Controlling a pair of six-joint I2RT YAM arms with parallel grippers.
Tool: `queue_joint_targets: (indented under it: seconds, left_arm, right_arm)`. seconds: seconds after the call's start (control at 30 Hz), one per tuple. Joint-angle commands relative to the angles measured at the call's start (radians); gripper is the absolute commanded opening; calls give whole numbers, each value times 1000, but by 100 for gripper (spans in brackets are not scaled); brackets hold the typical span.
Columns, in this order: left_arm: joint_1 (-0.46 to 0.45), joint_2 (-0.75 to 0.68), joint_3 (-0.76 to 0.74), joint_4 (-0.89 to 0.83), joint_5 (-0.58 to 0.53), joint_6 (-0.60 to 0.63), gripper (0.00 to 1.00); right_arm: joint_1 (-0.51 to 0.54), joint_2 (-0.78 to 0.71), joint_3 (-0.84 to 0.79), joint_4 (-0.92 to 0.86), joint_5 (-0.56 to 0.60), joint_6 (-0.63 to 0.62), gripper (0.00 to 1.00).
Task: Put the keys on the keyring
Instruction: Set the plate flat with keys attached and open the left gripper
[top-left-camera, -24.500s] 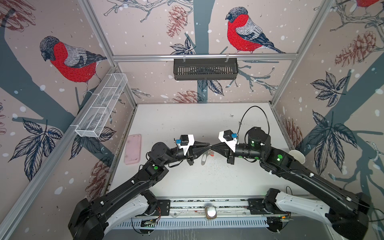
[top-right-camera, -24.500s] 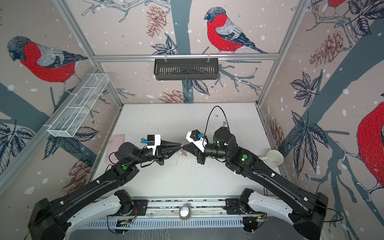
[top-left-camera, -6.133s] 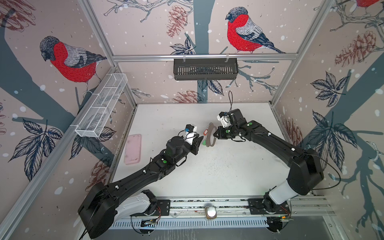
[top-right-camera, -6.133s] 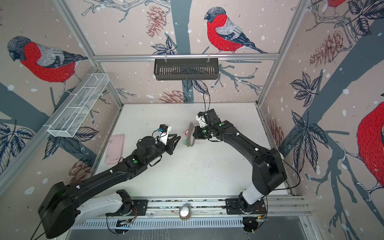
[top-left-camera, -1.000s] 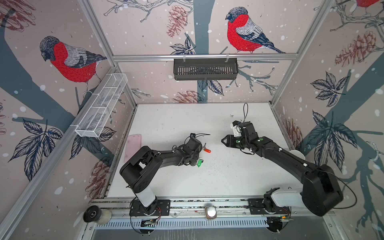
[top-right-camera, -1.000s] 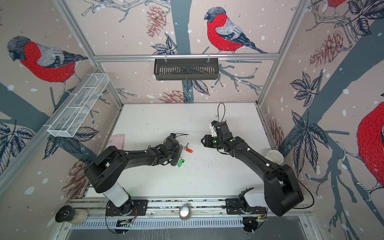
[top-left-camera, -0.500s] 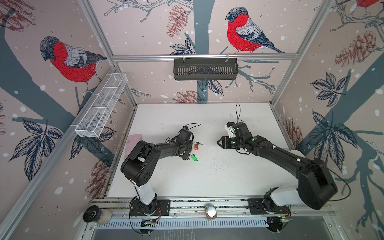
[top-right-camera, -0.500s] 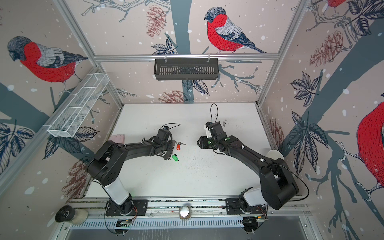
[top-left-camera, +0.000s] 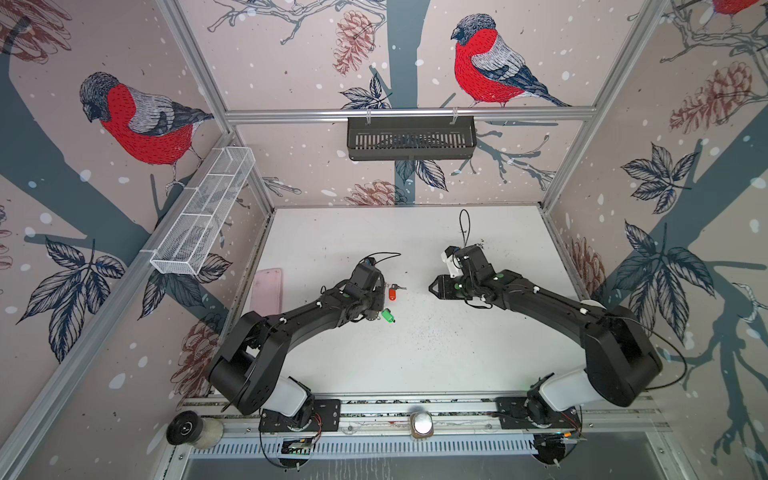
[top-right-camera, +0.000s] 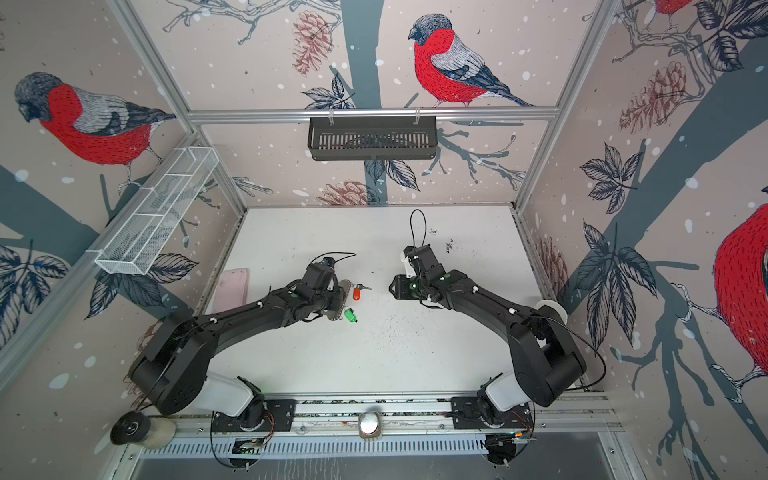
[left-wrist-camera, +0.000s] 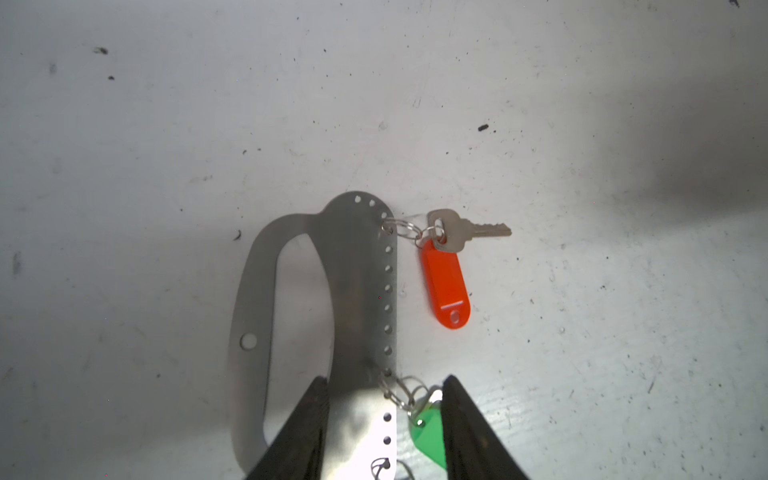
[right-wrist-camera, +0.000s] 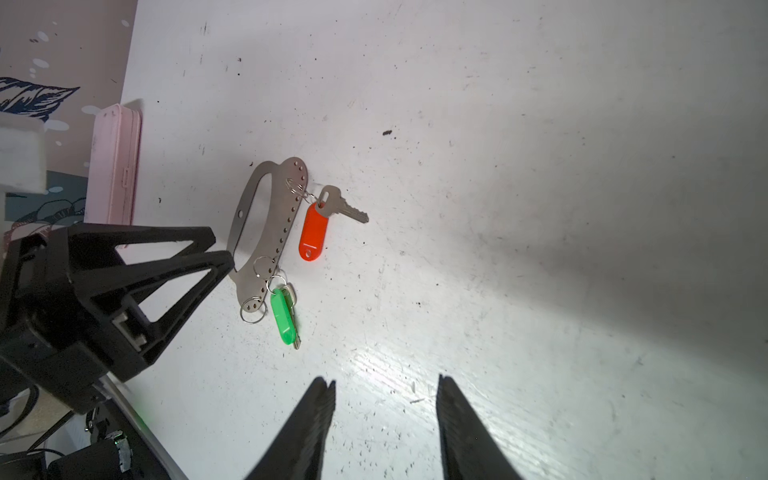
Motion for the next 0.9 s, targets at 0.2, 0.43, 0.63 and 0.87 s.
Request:
queue_joint_targets:
  seconds: [0.2, 0.43, 0.63, 0.87]
  left_arm:
    - [-11, -22, -137, 38, 0, -161, 46]
    - [5, 58, -160, 106, -38, -206, 46]
    - [62, 133, -142, 145, -52, -199, 46]
    - [94, 205, -40, 125, -92, -127, 46]
  right_arm:
    - [4, -19, 7, 25, 28, -8, 45]
    - [3, -49, -8, 13, 51, -12, 45]
    - [-9, -66, -21, 3, 60, -16, 45]
    - [-20, -79, -22, -3, 65, -20, 45]
